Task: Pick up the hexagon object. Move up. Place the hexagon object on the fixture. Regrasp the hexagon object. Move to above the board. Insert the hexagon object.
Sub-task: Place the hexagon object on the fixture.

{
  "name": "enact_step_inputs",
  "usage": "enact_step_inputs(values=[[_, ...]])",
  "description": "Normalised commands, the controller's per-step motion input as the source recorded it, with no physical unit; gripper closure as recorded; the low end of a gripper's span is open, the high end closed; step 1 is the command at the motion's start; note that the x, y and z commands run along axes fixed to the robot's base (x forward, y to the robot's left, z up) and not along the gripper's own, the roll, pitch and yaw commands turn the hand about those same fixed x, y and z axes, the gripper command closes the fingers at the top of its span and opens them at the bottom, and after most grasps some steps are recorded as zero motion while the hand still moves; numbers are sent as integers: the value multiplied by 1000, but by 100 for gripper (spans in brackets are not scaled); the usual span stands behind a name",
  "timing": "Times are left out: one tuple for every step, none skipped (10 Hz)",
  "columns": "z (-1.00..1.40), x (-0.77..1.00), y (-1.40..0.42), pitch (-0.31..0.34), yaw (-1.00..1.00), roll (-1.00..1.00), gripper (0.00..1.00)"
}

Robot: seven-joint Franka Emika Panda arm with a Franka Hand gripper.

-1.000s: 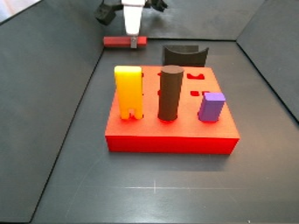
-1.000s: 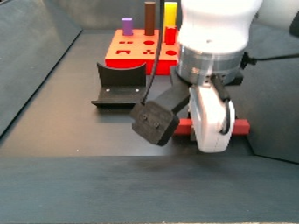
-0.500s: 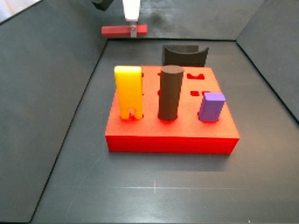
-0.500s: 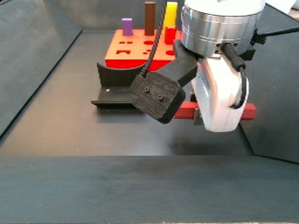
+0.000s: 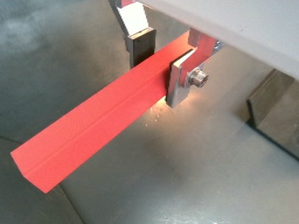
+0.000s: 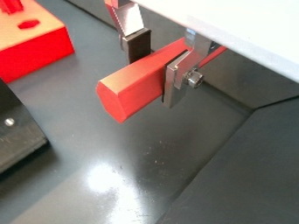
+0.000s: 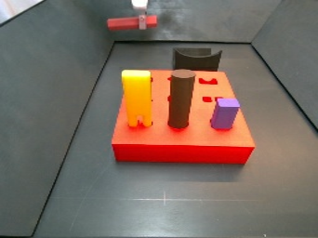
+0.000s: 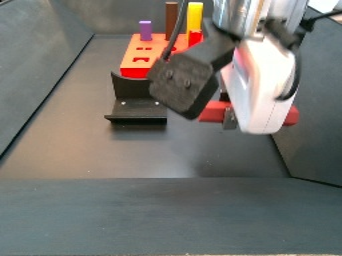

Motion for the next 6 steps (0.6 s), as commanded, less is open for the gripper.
enact_step_inputs(values=[[1000,-19,4,101,-10,37,100],[1000,-22,-1,107,7,54,100],[1000,-24,-5,109,9,63,100],[1000,-25,-4,109,9,68,100],[1000,-28,-4,104,10,62,100],[889,-28,-1,107,9,64,100]])
